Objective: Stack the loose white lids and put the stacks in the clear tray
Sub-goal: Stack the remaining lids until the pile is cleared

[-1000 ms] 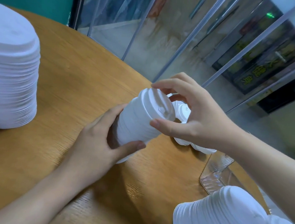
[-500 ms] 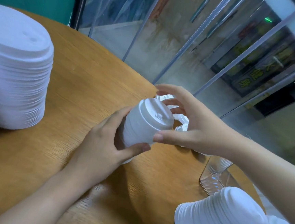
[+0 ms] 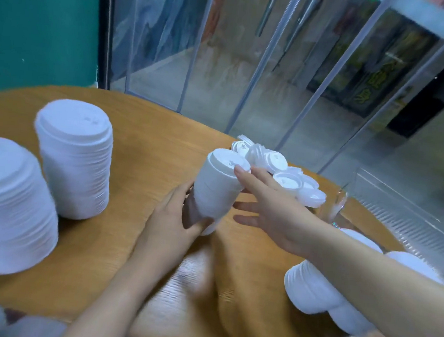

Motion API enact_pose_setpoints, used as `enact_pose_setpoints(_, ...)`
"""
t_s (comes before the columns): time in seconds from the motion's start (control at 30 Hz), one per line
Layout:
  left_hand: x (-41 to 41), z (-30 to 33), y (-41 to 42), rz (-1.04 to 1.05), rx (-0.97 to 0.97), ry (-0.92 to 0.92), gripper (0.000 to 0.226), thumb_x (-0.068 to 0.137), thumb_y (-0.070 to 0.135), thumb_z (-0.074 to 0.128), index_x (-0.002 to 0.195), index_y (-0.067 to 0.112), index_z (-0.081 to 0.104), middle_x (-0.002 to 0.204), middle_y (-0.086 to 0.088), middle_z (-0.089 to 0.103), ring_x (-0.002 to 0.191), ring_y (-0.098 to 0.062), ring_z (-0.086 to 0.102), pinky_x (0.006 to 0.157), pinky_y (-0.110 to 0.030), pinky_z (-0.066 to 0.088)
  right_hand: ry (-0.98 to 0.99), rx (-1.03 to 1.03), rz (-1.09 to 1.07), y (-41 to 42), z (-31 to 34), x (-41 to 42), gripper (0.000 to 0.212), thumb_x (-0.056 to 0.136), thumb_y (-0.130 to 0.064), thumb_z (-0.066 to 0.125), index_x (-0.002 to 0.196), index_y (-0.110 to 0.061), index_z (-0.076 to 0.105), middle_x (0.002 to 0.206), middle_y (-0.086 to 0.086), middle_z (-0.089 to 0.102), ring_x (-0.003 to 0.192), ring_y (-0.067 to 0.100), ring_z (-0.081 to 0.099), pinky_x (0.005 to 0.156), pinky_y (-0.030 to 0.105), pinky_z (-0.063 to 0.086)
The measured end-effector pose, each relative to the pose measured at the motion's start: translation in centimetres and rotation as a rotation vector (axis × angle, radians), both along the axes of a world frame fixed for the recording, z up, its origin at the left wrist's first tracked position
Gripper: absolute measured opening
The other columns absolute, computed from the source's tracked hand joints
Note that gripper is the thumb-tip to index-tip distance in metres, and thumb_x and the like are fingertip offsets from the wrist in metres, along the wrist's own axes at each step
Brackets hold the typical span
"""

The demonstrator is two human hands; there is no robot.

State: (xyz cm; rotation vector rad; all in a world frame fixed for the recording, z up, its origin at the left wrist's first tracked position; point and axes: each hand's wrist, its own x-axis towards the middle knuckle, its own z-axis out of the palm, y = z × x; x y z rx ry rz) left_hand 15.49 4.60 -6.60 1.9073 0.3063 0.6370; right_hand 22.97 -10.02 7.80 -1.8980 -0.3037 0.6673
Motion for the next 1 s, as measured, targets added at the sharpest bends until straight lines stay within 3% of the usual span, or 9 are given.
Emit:
enact_pose_setpoints(0.1,-0.8,-0.5,0.1,0.027,0.055,0.048,0.068,0.083,0.026,0.082,0.143,0.033,0.051,0.129,0.018,0.06,0.117,-0.01,0.061,0.097,-0.028,0.049,0.034,0.086,-0.1,1.1,-1.0,-0.7,0.055,0.095,-0.057,0.064,0.144,-0.038,0.049,0.145,-0.007,0.051,0.127,0.03,0.056,0.1,0.047,0.053)
enact_pose_setpoints(0.2,-2.2,-0.4,-0.1,0.007,0.062,0.096,0.061,0.087,0.02,0.076,0.143,0.027,0.053,0.121,0.019,0.056,0.118,-0.009,0.058,0.091,-0.008,0.036,0.062,0.164,-0.157,2.0,-1.6,-1.9,0.046,0.096,-0.057,0.063,0.139,-0.041,0.053,0.136,-0.018,0.056,0.127,0.026,0.055,0.09,0.045,0.053)
enact_pose_setpoints(0.27,-3.2,-0.5,-0.4,-0.022,0.067,0.119,0.06,0.09,0.018,0.074,0.145,0.026,0.052,0.123,0.019,0.057,0.121,-0.007,0.056,0.094,-0.003,0.033,0.079,0.199,-0.176,2.6,-1.9,-2.5,0.038,0.096,-0.059,0.062,0.13,-0.044,0.057,0.13,-0.022,0.058,0.125,0.024,0.057,0.086,0.044,0.053)
enact_pose_setpoints(0.4,-5.3,-0.7,-0.3,-0.037,0.065,0.128,0.064,0.091,0.017,0.07,0.151,0.023,0.047,0.141,0.012,0.058,0.132,-0.006,0.052,0.113,-0.026,0.04,0.11,0.232,-0.197,4.2,-2.8,-3.3,0.042,0.089,-0.066,0.065,0.126,-0.047,0.06,0.133,-0.019,0.059,0.127,0.022,0.055,0.097,0.051,0.053)
enact_pose_setpoints(0.5,-6.4,-0.5,0.0,0.02,-0.008,0.121,0.059,0.092,0.018,0.067,0.148,0.023,0.05,0.136,0.01,0.06,0.129,-0.007,0.054,0.111,-0.031,0.043,0.131,0.253,-0.149,5.8,-2.9,-4.3,0.046,0.088,-0.067,0.065,0.13,-0.048,0.059,0.135,-0.022,0.058,0.13,0.019,0.054,0.101,0.054,0.051)
enact_pose_setpoints(0.6,-7.0,-0.2,0.4,0.118,-0.134,0.116,0.049,0.09,0.019,0.066,0.138,0.024,0.058,0.124,0.009,0.065,0.114,-0.006,0.063,0.102,-0.037,0.052,0.144,0.24,-0.1,7.4,-3.0,-4.8,0.052,0.09,-0.067,0.063,0.137,-0.046,0.054,0.14,-0.022,0.054,0.134,0.019,0.051,0.105,0.056,0.048)
enact_pose_setpoints(0.87,-8.9,0.6,2.0,0.236,-0.096,0.13,0.046,0.095,0.009,0.06,0.14,0.016,0.059,0.118,0.008,0.062,0.111,-0.01,0.061,0.1,-0.029,0.049,0.164,0.232,-0.004,10.6,-3.8,-5.2,0.057,0.088,-0.07,0.064,0.138,-0.044,0.054,0.141,-0.016,0.055,0.136,0.024,0.051,0.109,0.058,0.046)
enact_pose_setpoints(1.0,-9.8,0.7,2.6,0.258,-0.087,0.149,0.045,0.095,0.009,0.06,0.139,0.017,0.06,0.117,0.009,0.061,0.109,-0.01,0.06,0.098,-0.025,0.048,0.158,0.239,0.054,11.2,-4.0,-5.5,0.056,0.089,-0.067,0.063,0.138,-0.042,0.054,0.135,-0.017,0.057,0.133,0.024,0.052,0.105,0.053,0.048)
